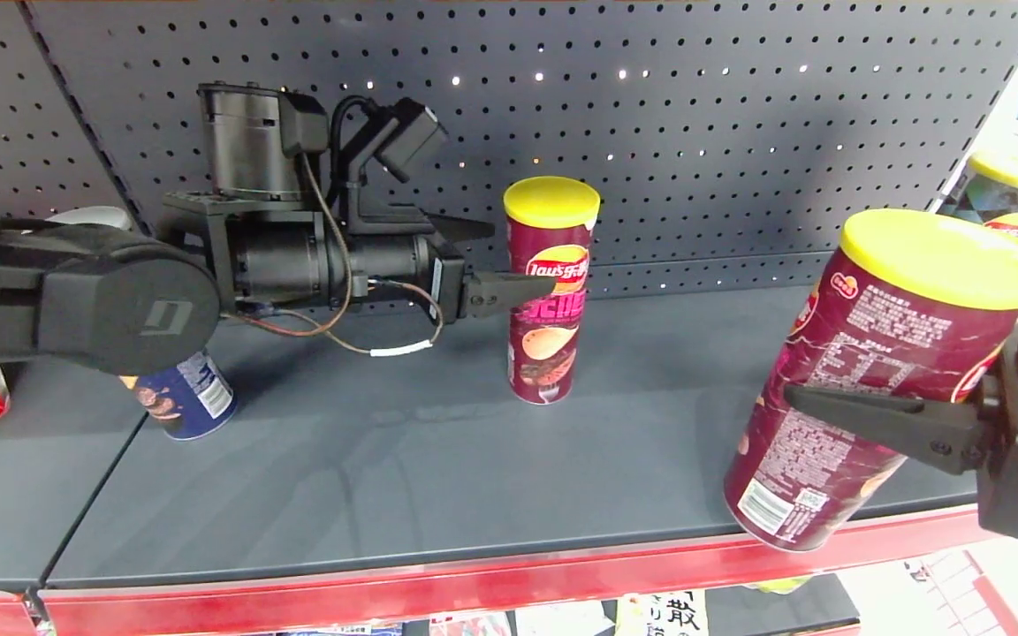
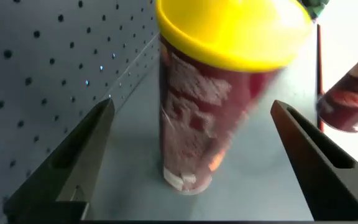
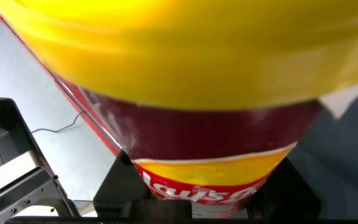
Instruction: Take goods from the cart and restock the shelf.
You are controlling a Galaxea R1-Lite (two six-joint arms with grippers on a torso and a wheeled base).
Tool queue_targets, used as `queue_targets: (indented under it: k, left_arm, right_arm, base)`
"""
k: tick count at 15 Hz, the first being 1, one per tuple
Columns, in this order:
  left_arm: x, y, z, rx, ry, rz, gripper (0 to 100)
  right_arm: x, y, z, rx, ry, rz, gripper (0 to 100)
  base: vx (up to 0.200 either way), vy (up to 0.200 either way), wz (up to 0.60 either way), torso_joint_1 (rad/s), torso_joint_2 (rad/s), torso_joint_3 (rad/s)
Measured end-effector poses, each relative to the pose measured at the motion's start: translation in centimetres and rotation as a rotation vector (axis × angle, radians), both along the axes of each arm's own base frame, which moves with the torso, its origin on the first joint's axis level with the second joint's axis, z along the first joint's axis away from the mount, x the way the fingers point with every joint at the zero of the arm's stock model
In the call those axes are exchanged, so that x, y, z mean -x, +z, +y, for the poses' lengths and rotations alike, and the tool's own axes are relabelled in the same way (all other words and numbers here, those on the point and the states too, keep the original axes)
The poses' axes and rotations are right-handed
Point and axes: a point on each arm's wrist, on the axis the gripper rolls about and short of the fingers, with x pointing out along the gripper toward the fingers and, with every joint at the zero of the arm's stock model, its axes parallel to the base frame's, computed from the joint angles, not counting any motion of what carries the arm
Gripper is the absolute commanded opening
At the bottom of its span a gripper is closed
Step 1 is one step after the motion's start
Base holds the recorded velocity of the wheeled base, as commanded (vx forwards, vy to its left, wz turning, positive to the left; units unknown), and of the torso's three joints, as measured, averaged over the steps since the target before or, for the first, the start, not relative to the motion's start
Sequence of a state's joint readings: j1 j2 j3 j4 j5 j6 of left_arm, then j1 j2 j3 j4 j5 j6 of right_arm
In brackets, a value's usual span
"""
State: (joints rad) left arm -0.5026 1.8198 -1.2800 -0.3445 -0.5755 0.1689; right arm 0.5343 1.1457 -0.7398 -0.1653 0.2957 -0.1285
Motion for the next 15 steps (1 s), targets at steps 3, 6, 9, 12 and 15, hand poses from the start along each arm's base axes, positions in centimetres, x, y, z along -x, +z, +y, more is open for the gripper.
queue_targets:
  k: [3,6,9,12,15]
  left_arm:
    - [-0.8,-0.1,-1.0,0.005,-0.015,-0.007,100]
    - [-1.1,-0.5,-1.7,0.001,-0.028,-0.001,100]
    - [-1.5,-0.9,-2.4,-0.002,-0.037,0.0,100]
    - [-1.9,-1.1,-2.8,-0.002,-0.042,-0.002,0]
    - [-2.3,-1.6,-3.1,-0.001,-0.065,-0.026,0]
  right_arm:
    - [-0.1,0.0,0.0,0.0,-0.002,0.0,0]
    - [-0.1,0.2,0.0,-0.001,-0.01,-0.005,0]
    - [-0.2,0.4,0.0,-0.003,-0.017,-0.01,0]
    - [-0.2,0.4,0.0,-0.003,-0.018,-0.011,0]
    - [-0.2,0.3,0.0,0.0,-0.019,-0.006,0]
  base:
    - [0.0,0.0,0.0,0.0,0.0,0.0]
    - [0.0,0.0,0.0,0.0,0.0,0.0]
    - [0.0,0.0,0.0,0.0,0.0,0.0]
    - [0.0,0.0,0.0,0.0,0.0,0.0]
    - [0.0,0.0,0.0,0.0,0.0,0.0]
